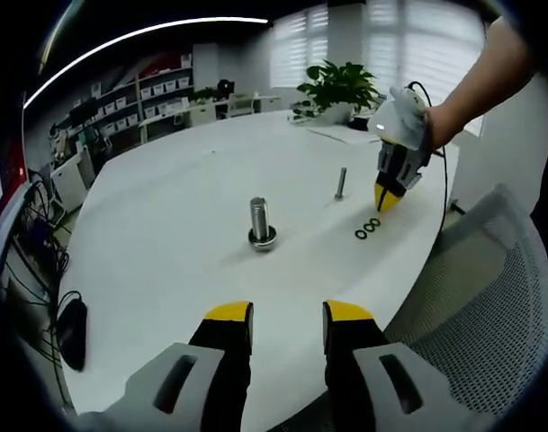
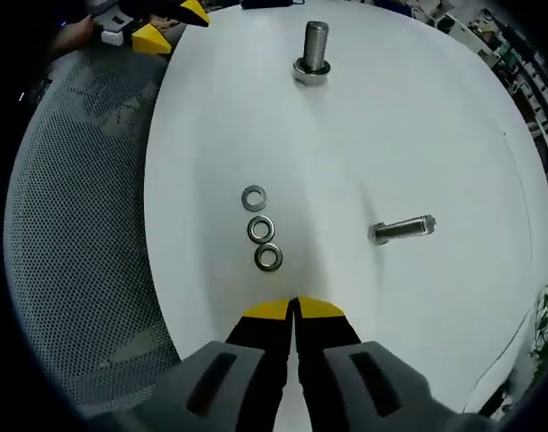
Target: Place the washer onto the threaded stud by aligning its center hole with the stud, sliding it down to the base, and recovering from edge contact or off-axis alignment until the washer reaches the visible bottom stop.
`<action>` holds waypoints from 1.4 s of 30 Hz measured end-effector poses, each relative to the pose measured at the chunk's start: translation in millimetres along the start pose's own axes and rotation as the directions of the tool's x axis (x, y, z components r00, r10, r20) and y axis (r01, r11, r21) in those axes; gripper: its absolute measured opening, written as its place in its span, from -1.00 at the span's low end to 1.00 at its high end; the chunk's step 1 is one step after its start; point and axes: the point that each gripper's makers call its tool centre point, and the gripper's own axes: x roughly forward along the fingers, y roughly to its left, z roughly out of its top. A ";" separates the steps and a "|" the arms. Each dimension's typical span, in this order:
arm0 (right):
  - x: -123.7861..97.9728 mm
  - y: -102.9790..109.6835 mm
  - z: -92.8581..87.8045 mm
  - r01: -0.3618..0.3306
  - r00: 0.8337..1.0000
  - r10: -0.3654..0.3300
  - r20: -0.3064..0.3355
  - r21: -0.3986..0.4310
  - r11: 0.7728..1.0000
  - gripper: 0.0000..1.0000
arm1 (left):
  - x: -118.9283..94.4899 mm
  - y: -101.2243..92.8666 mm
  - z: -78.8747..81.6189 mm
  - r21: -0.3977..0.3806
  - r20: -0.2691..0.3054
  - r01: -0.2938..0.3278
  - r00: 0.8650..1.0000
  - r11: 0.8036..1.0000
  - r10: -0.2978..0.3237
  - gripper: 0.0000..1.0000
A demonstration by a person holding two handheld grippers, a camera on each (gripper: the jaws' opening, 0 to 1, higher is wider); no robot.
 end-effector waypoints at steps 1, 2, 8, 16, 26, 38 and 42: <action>-0.6 1.1 0.1 0.002 1.000 -0.002 0.004 0.003 1.000 -0.90 | 0.3 0.5 -0.6 0.002 -0.002 -0.001 1.000 1.000 0.001 -0.42; -1.4 1.4 0.1 0.002 1.000 -0.002 0.010 0.013 1.000 -0.85 | 0.4 0.4 -0.5 0.002 -0.001 -0.001 1.000 1.000 0.001 -0.42; -8.6 -2.2 -2.6 0.026 0.998 -0.029 0.052 0.062 0.998 -0.62 | 1.3 -2.6 -1.5 0.011 -0.012 0.009 1.000 1.000 -0.009 -0.42; -15.3 -12.3 -32.0 0.046 0.996 -0.059 0.071 0.174 0.984 -0.50 | 2.4 -4.4 -3.3 0.019 -0.023 0.019 1.000 1.000 -0.018 -0.41; -26.3 -33.9 -88.0 0.094 0.994 -0.108 0.033 0.293 0.951 -0.41 | 2.7 -4.5 -3.8 0.018 -0.026 0.020 0.999 1.000 -0.019 -0.41; -42.0 -51.3 -151.6 0.141 0.989 -0.149 -0.017 0.438 0.888 -0.36 | 3.3 -5.4 -5.7 0.022 -0.034 0.024 0.999 0.999 -0.023 -0.41; -45.2 -54.4 -168.0 0.152 0.988 -0.154 -0.033 0.463 0.873 -0.35 | 3.3 -5.2 -5.6 0.021 -0.034 0.023 0.999 1.000 -0.023 -0.41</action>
